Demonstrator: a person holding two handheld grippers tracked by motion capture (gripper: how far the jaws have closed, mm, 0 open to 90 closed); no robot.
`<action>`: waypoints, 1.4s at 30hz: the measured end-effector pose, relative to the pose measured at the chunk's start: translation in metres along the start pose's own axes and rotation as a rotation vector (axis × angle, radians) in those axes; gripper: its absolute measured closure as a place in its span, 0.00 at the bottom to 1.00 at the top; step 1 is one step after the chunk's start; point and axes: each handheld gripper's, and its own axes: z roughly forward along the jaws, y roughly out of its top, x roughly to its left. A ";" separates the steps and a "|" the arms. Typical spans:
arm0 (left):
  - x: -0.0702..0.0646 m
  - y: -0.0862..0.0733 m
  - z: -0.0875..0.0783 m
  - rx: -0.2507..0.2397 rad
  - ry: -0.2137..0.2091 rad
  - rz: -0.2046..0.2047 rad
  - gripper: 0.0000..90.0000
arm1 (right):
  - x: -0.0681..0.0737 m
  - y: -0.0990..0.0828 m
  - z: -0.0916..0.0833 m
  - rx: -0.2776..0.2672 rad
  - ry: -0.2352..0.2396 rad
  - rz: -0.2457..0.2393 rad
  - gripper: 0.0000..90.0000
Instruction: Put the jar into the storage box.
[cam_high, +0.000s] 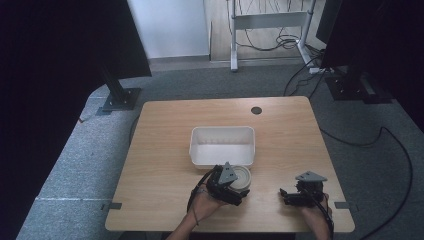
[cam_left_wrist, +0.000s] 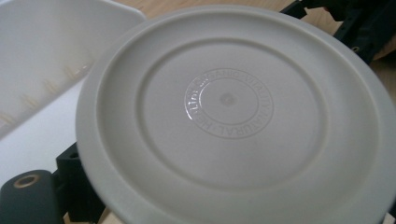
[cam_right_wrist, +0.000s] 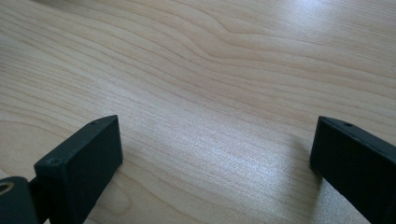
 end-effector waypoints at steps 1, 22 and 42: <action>0.002 0.000 -0.001 0.001 0.004 -0.001 0.11 | 0.000 0.000 0.000 0.000 0.000 0.000 0.02; 0.040 0.006 -0.011 -0.012 0.086 -0.044 0.11 | 0.000 0.000 0.000 0.000 0.000 0.000 0.02; 0.060 0.018 0.000 -0.020 0.125 -0.057 0.11 | 0.000 0.000 0.000 0.000 0.000 0.000 0.02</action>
